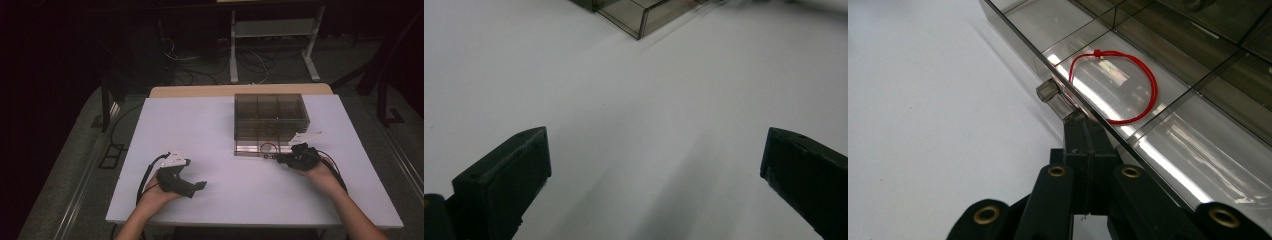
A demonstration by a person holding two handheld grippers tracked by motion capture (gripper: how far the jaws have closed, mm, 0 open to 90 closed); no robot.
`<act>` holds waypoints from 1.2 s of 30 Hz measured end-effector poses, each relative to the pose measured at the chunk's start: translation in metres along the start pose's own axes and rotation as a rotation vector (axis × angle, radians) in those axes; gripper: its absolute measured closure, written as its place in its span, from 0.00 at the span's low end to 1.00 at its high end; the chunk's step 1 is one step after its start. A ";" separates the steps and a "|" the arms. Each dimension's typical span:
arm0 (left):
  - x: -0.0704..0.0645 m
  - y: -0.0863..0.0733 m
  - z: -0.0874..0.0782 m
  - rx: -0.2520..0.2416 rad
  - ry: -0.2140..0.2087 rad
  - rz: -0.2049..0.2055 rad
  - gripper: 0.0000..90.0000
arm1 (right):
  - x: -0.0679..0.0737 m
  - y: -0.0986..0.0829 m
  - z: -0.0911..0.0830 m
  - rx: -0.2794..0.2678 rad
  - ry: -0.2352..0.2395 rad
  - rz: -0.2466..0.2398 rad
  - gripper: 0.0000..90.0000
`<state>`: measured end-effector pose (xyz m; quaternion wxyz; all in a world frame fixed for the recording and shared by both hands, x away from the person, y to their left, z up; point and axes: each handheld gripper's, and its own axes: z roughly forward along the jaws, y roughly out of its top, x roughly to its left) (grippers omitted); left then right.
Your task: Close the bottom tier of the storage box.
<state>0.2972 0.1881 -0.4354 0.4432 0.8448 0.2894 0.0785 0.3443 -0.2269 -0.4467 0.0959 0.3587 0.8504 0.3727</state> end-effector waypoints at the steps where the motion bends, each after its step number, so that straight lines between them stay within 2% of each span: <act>1: 0.000 0.000 0.000 0.000 0.000 0.000 0.00 | 0.000 0.000 0.000 -0.001 -0.001 0.003 1.00; 36: 0.000 0.000 0.000 -0.001 -0.003 -0.001 0.00 | -0.011 0.013 0.007 -0.004 -0.034 0.011 1.00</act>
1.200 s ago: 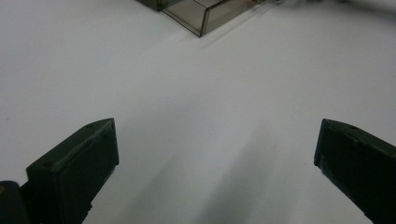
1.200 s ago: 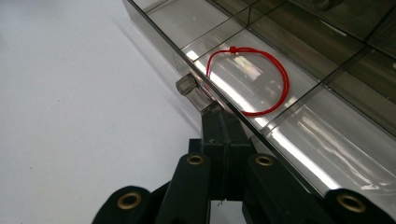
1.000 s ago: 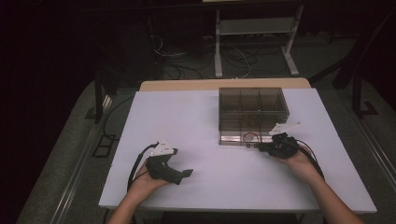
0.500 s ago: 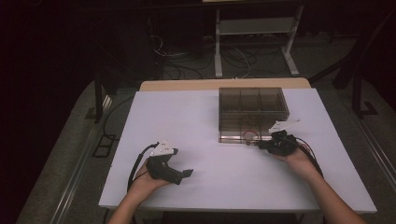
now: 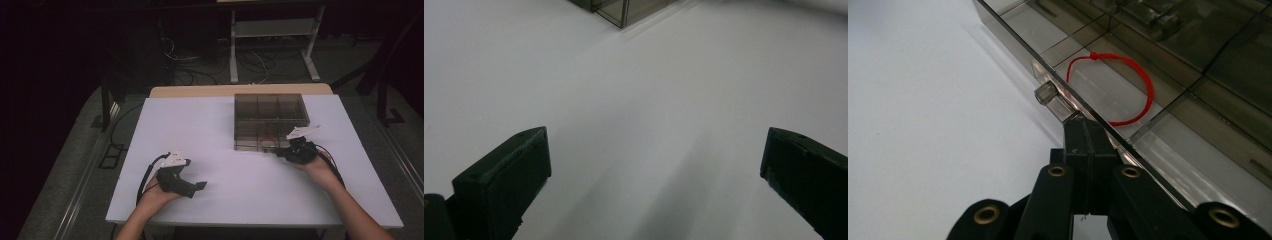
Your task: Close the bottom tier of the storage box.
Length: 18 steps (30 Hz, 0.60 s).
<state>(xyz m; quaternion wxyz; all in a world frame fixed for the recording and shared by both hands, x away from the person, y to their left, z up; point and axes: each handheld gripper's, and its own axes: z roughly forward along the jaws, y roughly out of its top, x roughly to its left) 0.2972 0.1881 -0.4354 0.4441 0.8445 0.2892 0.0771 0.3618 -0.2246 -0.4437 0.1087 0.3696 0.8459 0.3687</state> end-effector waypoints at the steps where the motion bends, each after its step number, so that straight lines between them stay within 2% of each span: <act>1: 0.000 0.000 0.000 0.000 0.000 0.000 0.00 | 0.000 0.001 0.000 0.001 -0.002 0.001 1.00; 18: 0.000 0.000 0.000 -0.003 -0.001 -0.003 0.00 | -0.012 0.008 0.007 -0.008 -0.050 0.018 1.00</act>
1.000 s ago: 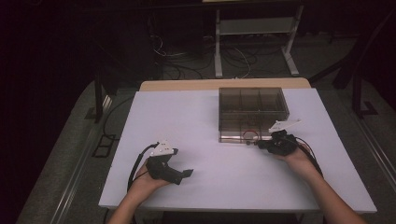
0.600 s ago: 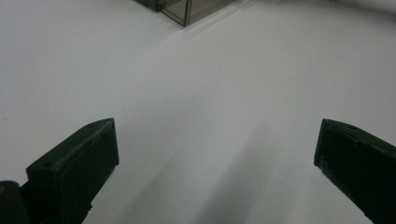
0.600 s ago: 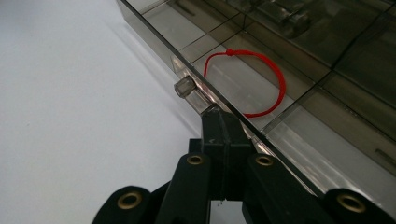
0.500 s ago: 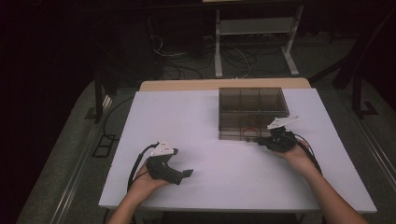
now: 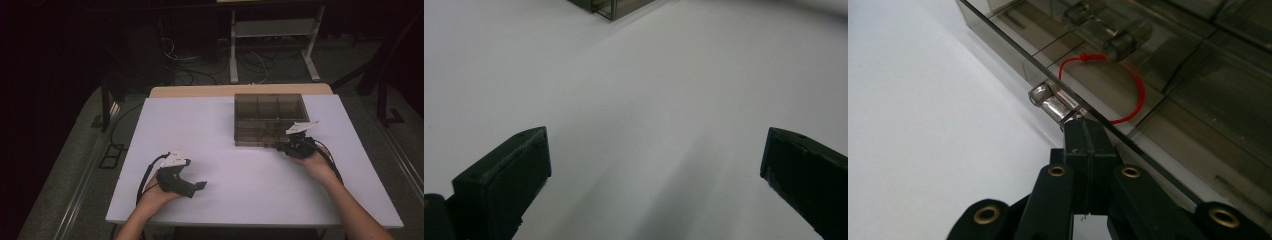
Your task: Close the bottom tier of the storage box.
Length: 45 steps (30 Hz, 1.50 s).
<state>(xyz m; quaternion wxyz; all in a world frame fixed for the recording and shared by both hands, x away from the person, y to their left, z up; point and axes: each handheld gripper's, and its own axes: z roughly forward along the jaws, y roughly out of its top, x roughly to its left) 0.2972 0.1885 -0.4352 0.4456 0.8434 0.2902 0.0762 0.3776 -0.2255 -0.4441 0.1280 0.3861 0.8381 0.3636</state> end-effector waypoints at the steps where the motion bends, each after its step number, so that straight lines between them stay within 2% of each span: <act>1: 0.000 0.000 0.000 -0.001 0.001 -0.001 0.00 | -0.001 0.001 0.001 -0.002 -0.002 -0.001 1.00; 7: 0.000 0.000 0.000 -0.004 0.006 -0.012 0.00 | -0.004 0.004 0.004 -0.009 -0.020 -0.002 1.00; 15: 0.000 0.000 0.000 0.000 0.007 -0.013 0.00 | -0.008 0.006 0.010 -0.034 -0.052 0.026 1.00; 21: 0.001 0.000 0.001 0.006 0.007 -0.019 0.00 | -0.007 0.008 0.012 -0.038 -0.088 0.016 1.00; 28: 0.000 0.001 0.003 0.012 0.008 -0.015 0.00 | -0.007 0.007 0.014 -0.050 -0.100 0.020 1.00; 36: 0.001 0.001 0.001 0.005 0.011 -0.018 0.00 | -0.001 0.004 0.001 -0.060 -0.058 0.024 0.99; 41: 0.001 0.001 0.001 0.000 0.011 -0.017 0.00 | 0.002 0.001 -0.009 -0.071 -0.037 0.030 0.92; 45: 0.000 0.000 0.000 0.004 0.010 -0.014 0.00 | 0.004 -0.002 -0.016 -0.072 -0.027 0.035 0.83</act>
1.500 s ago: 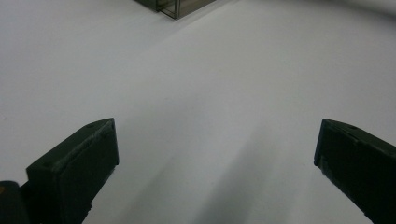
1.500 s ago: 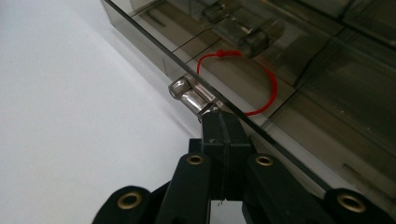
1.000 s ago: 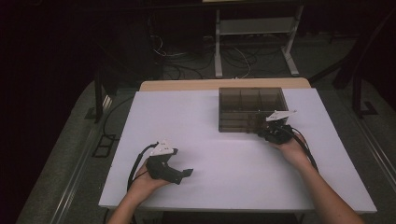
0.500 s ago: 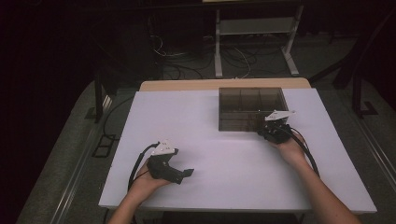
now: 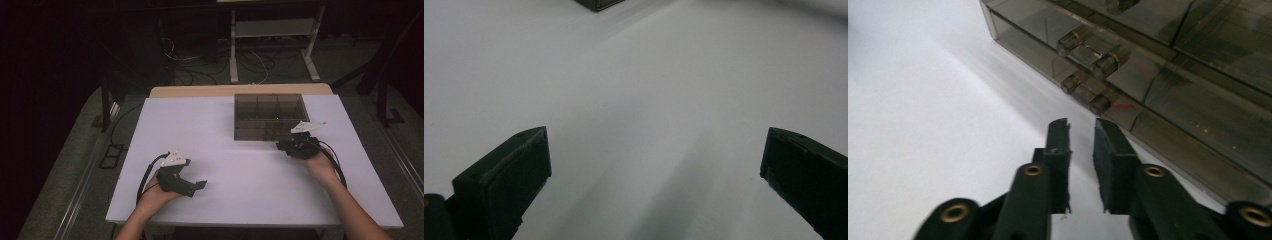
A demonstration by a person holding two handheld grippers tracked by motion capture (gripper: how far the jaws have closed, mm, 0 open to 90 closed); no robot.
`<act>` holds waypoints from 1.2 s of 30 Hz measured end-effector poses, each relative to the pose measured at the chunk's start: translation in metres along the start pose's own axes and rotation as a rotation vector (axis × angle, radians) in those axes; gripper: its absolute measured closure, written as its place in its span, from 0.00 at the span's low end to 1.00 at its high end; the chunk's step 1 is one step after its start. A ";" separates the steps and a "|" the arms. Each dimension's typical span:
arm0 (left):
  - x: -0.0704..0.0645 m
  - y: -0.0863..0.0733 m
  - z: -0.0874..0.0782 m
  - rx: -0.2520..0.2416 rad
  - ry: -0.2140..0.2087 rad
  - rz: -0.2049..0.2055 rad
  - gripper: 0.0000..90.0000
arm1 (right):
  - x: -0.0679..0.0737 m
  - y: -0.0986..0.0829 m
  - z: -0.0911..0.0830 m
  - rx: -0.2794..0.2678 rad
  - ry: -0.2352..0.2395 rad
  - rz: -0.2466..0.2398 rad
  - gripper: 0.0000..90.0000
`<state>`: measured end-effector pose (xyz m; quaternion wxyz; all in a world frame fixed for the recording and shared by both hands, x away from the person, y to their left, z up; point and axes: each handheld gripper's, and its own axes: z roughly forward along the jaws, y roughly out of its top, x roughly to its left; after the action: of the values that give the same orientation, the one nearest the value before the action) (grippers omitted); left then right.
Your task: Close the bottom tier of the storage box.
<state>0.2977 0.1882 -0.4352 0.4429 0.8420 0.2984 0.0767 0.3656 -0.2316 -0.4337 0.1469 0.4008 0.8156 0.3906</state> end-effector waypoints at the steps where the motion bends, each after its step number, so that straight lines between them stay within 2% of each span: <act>1: 0.000 0.000 0.000 -0.001 0.000 -0.001 0.00 | 0.000 -0.001 -0.002 -0.003 0.002 0.003 0.79; 6: 0.000 0.000 0.000 0.000 0.000 0.000 0.00 | 0.002 -0.006 -0.013 -0.016 0.012 0.013 0.59; 11: -0.001 0.000 0.000 -0.002 -0.002 -0.002 0.00 | 0.006 -0.011 -0.028 -0.050 0.035 0.019 0.46; 16: -0.001 -0.001 -0.001 0.001 -0.003 0.004 0.00 | 0.009 -0.020 -0.039 -0.063 0.028 0.020 0.27; 20: -0.002 0.000 -0.001 -0.001 -0.005 0.004 0.00 | 0.010 -0.030 -0.046 -0.086 0.017 0.020 0.17; 28: -0.002 -0.001 -0.001 0.002 -0.008 0.006 0.00 | 0.012 -0.044 -0.062 -0.122 0.030 0.034 0.14; 36: -0.003 0.000 -0.002 0.001 -0.005 0.011 0.00 | 0.018 -0.057 -0.067 -0.120 0.048 0.024 0.03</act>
<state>0.2945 0.1880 -0.4338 0.4427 0.8441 0.2925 0.0770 0.2860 -0.2738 -0.4317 0.1463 0.3915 0.7891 0.4501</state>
